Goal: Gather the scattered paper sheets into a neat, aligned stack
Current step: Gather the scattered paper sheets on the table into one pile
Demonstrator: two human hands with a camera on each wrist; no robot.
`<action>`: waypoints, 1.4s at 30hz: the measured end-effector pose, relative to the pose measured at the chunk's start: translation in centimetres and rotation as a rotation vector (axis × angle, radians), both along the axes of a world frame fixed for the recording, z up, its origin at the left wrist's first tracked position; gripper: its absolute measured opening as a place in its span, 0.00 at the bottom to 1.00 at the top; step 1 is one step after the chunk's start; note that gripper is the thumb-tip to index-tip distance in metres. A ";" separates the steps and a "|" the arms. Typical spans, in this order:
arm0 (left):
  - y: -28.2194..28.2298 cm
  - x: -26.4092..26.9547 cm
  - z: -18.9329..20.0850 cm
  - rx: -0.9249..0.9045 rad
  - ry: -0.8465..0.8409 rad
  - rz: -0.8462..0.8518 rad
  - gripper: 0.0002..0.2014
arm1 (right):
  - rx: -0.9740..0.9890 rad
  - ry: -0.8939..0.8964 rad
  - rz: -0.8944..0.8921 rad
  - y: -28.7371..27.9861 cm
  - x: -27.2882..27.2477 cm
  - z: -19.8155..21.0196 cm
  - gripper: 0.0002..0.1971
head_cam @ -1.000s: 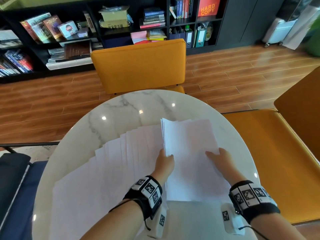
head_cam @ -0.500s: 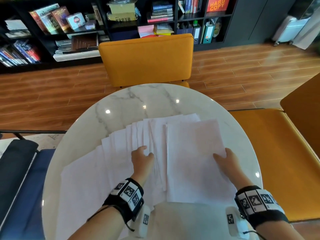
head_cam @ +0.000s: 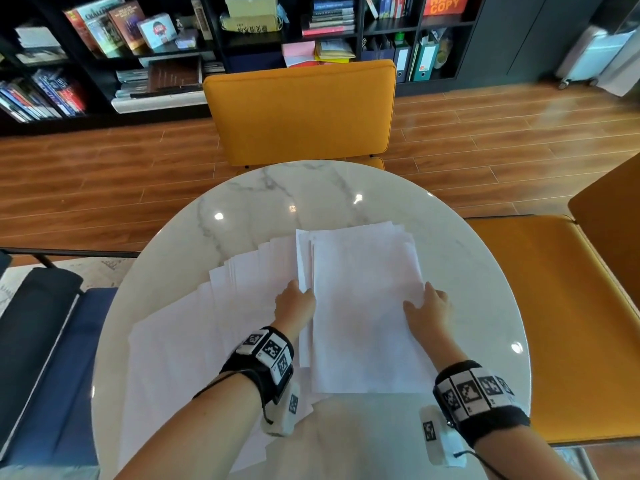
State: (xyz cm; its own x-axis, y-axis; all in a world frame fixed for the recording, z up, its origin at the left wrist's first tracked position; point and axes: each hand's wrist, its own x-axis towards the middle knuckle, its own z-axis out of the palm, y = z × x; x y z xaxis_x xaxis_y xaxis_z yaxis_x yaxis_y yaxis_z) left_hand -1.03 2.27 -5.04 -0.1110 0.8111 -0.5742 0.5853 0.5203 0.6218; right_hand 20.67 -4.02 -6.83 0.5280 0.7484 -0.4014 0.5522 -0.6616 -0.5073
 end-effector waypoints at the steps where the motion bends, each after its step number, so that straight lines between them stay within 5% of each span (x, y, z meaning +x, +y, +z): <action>1: -0.2 0.2 0.1 0.014 0.002 -0.013 0.22 | 0.010 0.015 0.025 0.1 -0.4 0.0 0.33; 13: -2.1 0.5 0.8 0.203 -0.286 0.075 0.26 | 0.103 0.311 -0.051 -0.6 -0.1 0.1 0.33; 23: -3.8 0.0 1.7 0.092 -0.487 0.113 0.20 | 0.205 0.513 -0.117 -1.6 1.4 1.0 0.17; 28: -4.8 -0.6 0.9 0.011 -0.362 -0.010 0.23 | 0.200 0.480 -0.121 -2.4 1.3 0.6 0.14; 34: -4.9 -4.8 -0.1 0.123 -0.153 0.128 0.16 | 0.174 0.393 -0.098 -2.2 1.1 -0.3 0.19; 37: -4.3 -6.5 -0.3 0.186 -0.072 0.256 0.21 | 0.190 0.375 -0.102 -1.4 0.9 -0.2 0.22; 42: -2.7 -6.2 -0.2 0.031 -0.045 0.268 0.30 | 0.200 0.329 -0.065 0.4 0.1 0.2 0.22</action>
State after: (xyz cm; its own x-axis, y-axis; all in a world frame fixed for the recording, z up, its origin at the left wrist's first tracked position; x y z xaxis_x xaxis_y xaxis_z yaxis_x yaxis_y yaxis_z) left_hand -7.27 -0.39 -5.27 -0.2991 0.7733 -0.5591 0.4001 0.6336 0.6622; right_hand 20.77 -3.64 -6.63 0.4442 0.7984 -0.4065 0.2990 -0.5598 -0.7728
